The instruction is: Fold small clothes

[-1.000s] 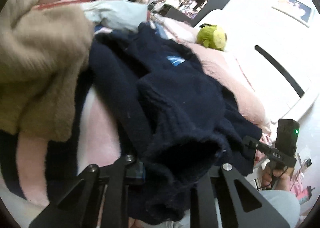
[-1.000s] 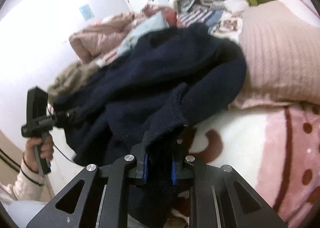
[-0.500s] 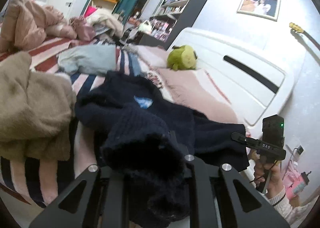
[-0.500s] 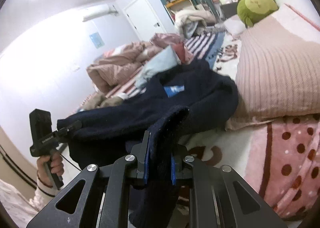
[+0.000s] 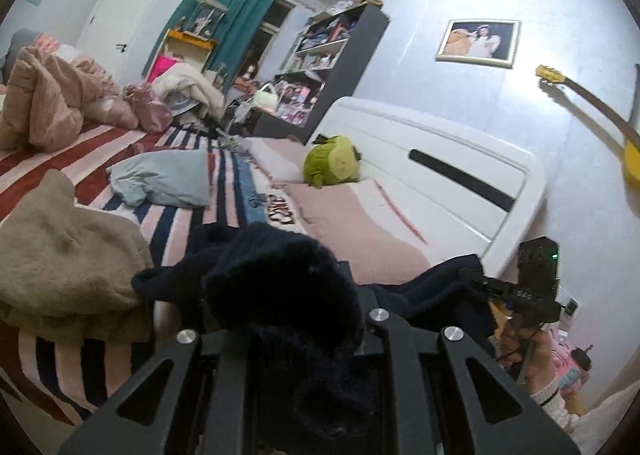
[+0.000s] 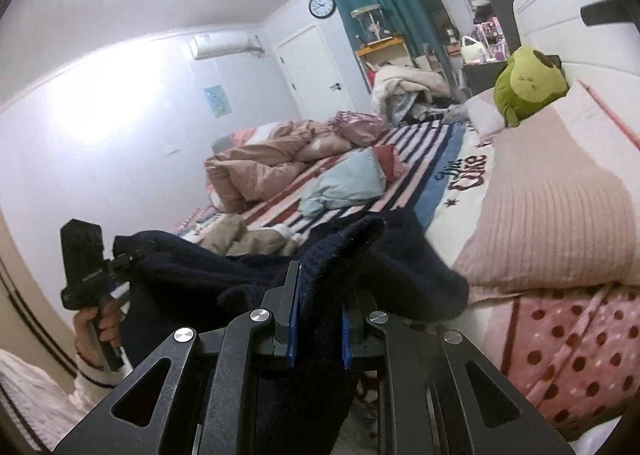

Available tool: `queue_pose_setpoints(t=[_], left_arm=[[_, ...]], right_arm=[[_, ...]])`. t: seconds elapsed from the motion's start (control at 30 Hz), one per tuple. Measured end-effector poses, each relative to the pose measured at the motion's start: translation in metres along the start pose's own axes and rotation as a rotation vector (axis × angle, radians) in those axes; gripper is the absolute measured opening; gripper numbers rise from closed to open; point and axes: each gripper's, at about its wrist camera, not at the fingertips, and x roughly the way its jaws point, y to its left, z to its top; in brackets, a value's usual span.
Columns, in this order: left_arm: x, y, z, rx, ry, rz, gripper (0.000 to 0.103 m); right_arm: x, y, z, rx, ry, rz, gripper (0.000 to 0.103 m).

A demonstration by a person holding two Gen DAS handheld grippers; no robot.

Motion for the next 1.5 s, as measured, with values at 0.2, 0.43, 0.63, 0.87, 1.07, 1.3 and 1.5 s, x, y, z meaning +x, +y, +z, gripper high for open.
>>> queue_pose_setpoints(t=[0.2,0.43,0.63,0.87,1.07,1.3,1.5], left_arm=[[0.081,0.046,0.017,-0.037,0.104,0.08,0.016],[0.207,0.111,0.012,-0.028,0.348,0.23,0.016],[0.246,0.135,-0.004,-0.015,0.469,0.236,0.025],[0.178,0.099,0.032,0.109,0.371,0.158,0.093],[0.157,0.077,0.09,0.204,0.26,0.208,0.093],[0.301,0.107,0.091,0.316,0.543,0.364,0.08],[0.353,0.158,0.05,0.264,0.765,0.409,0.031]], right_arm=[[0.071,-0.042,0.024,0.012,0.112,-0.084,0.01],[0.188,-0.114,0.03,0.048,0.356,-0.187,0.011],[0.242,-0.138,0.012,0.035,0.509,-0.214,0.014],[0.207,-0.123,0.039,-0.084,0.47,-0.283,0.086],[0.204,-0.106,0.092,-0.118,0.374,-0.257,0.086],[0.339,-0.097,0.095,-0.195,0.587,-0.275,0.082],[0.385,-0.131,0.056,-0.126,0.763,-0.254,0.03]])
